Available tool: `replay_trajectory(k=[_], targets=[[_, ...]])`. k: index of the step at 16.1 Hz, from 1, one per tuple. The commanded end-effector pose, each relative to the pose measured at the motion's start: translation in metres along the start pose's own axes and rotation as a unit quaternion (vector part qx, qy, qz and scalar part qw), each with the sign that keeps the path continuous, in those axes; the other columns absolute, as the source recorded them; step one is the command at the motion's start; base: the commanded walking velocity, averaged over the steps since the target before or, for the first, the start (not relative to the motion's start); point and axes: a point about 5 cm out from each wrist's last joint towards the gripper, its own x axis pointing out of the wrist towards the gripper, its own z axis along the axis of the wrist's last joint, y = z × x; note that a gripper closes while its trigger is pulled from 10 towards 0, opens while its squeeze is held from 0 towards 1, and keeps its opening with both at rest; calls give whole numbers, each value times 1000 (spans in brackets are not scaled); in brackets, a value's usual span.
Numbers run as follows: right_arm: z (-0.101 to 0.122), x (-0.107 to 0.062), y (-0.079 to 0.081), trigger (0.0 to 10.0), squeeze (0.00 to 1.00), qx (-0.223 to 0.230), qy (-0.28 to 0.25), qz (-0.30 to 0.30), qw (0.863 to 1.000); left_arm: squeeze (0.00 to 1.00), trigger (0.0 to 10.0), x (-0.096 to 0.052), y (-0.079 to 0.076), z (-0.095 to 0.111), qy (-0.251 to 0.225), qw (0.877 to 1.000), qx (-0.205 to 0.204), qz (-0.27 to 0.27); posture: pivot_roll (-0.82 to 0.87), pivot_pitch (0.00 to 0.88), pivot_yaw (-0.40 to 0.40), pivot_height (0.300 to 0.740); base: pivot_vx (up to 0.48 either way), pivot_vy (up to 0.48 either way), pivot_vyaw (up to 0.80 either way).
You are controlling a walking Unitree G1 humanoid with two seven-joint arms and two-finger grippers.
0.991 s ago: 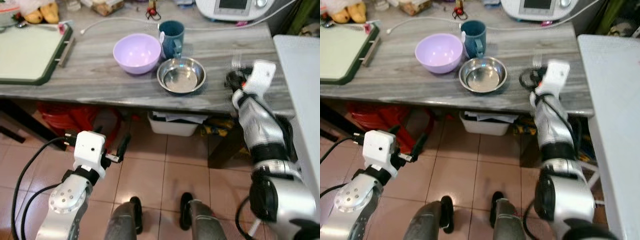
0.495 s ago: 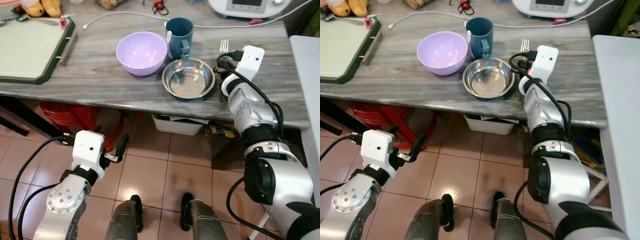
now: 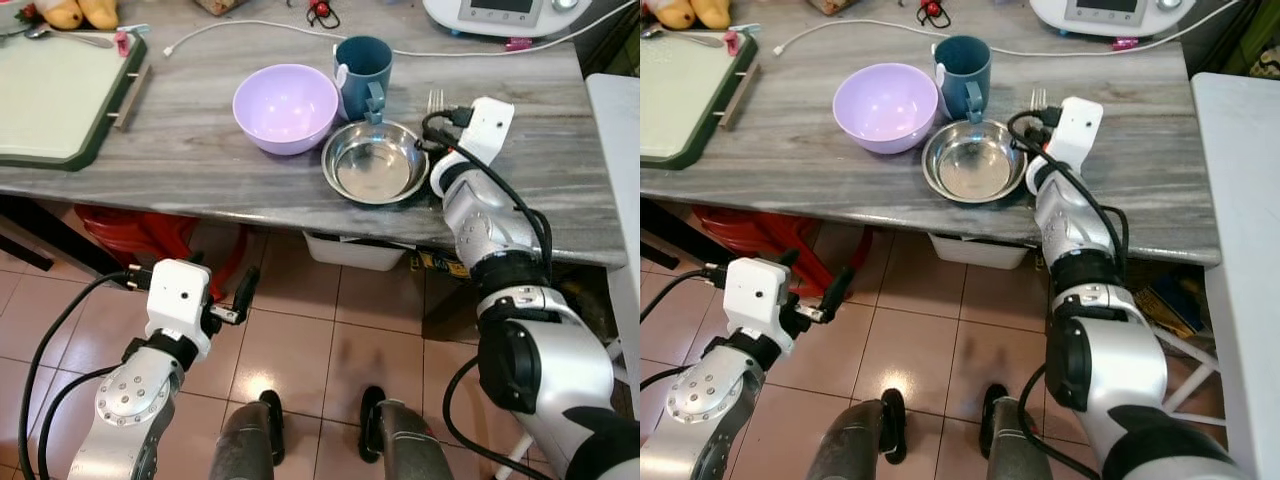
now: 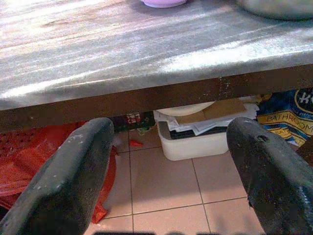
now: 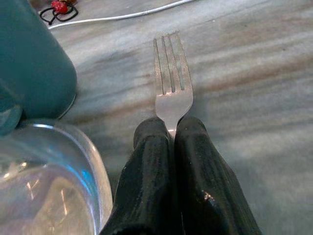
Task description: Setting the table
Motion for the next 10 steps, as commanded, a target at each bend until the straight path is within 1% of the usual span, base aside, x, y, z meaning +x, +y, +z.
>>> replay_trajectory(k=[1, 3, 4, 5, 6, 7, 9, 10], targets=[[-38, -9, -10, 627, 0, -2, 74, -19, 997, 0, 10000, -3, -2, -2, 8, 1000, -3, -6, 144, 281, 46, 740, 0, 0, 0], [-44, -12, -14, 1373, 0, -13, 90, -18, 996, 0, 10000, -2, -2, -2, 7, 1000, -3, -8, 143, 278, 44, 740, 0, 0, 0], [-46, -14, -15, 2196, 0, -17, 92, -19, 995, 0, 10000, -2, -2, -2, 7, 1000, -3, -9, 142, 278, 43, 740, 0, 0, 0], [-51, -17, -20, 10000, 0, -26, 102, -24, 994, 0, 10000, -1, -3, -3, 8, 1000, -4, -10, 140, 276, 41, 740, 0, 0, 0], [-52, -18, -21, 10000, 0, -27, 104, -25, 994, 0, 10000, -1, -3, -3, 8, 1000, -4, -10, 138, 276, 40, 740, 0, 0, 0], [-54, -20, -23, 10000, 1000, -31, 107, -26, 993, 0, 10000, -1, -4, -3, 9, 1000, -4, -11, 138, 276, 39, 740, 0, 0, 0], [-53, -22, -28, 10000, 1000, -36, 107, -27, 993, 0, 10000, 0, -5, -4, 8, 1000, -5, -12, 134, 271, 36, 740, 0, 0, 0], [-48, -23, -31, 10000, 1000, -45, 101, -29, 993, 0, 10000, 2, -5, -4, 8, 1000, -7, -12, 128, 263, 33, 740, 0, 0, 0]])
